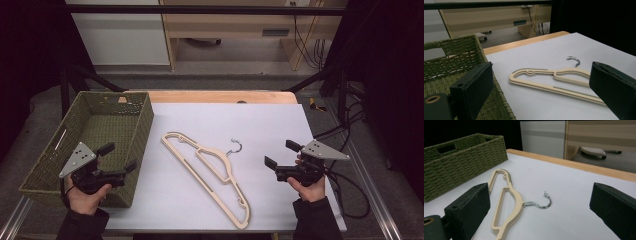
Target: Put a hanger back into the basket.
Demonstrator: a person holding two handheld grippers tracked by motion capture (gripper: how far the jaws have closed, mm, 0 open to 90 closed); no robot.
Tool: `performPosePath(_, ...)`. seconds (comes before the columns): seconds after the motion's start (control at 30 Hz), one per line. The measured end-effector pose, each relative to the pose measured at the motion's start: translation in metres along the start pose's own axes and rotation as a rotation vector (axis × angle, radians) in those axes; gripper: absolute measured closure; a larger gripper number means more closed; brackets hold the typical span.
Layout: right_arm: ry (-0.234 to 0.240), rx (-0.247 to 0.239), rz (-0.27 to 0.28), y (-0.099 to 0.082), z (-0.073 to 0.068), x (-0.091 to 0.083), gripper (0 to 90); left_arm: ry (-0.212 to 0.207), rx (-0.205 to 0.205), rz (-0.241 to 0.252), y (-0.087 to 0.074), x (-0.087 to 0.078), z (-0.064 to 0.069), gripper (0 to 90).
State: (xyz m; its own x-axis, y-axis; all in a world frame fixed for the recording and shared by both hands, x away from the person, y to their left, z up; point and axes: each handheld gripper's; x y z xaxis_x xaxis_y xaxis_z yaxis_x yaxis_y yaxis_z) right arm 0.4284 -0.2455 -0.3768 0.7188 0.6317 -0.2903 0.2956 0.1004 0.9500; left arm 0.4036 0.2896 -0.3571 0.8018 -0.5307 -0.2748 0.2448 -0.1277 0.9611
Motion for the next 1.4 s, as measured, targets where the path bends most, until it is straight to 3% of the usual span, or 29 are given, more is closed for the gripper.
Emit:
performPosePath(0.27, 0.03, -0.005, -0.097, -0.002, -0.01, 0.014, 6.9, -0.001, 0.015, 0.0, 0.0, -0.001, 0.002, 6.4)
performPosePath(0.37, 0.055, -0.002, -0.177, -0.007, -0.017, 0.026, 10.2, -0.003, 0.015, 0.0, 0.0, -0.001, 0.003, 6.6)
performPosePath(0.43, 0.065, -0.013, -0.195, -0.009, -0.018, 0.03, 10.4, -0.004, 0.015, 0.0, 0.0, -0.001, 0.003, 6.6)
performPosePath(0.47, 0.07, -0.009, -0.236, -0.013, -0.022, 0.037, 11.1, -0.005, 0.012, 0.0, 0.0, 0.0, 0.004, 6.6)
performPosePath(0.57, 0.08, -0.003, -0.282, -0.02, -0.026, 0.046, 11.4, -0.006, 0.016, 0.0, 0.0, 0.0, 0.005, 6.6)
performPosePath(0.87, 0.087, -0.019, -0.389, -0.039, -0.038, 0.066, 14.4, -0.006, 0.025, -0.007, 0.0, 0.001, 0.005, 6.8)
performPosePath(1.1, 0.098, -0.015, -0.507, -0.057, -0.046, 0.081, 29.5, -0.01, 0.027, -0.019, -0.002, 0.004, 0.007, 6.9)
performPosePath(1.23, 0.108, 0.027, -0.56, -0.064, -0.049, 0.089, 39.5, -0.012, 0.03, -0.024, -0.002, 0.005, 0.008, 6.9)
performPosePath(1.33, 0.113, 0.026, -0.585, -0.068, -0.051, 0.093, 47.0, -0.014, 0.033, -0.026, -0.002, 0.006, 0.009, 6.9)
performPosePath(1.4, 0.099, 0.06, -0.612, -0.069, -0.054, 0.095, 52.1, -0.014, 0.033, -0.027, -0.003, 0.006, 0.009, 6.9)
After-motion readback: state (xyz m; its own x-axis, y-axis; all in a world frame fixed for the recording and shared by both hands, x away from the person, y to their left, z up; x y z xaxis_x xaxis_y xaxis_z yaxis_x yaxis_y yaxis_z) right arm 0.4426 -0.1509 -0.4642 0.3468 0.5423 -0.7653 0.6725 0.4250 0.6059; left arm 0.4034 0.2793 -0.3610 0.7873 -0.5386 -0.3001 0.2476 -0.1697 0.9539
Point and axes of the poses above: each handheld gripper's, and its own axes: x roughly forward along the jaws, y roughly out of its top, z roughly to its right, and after that the axes turned 2 degrees about y, right-handed
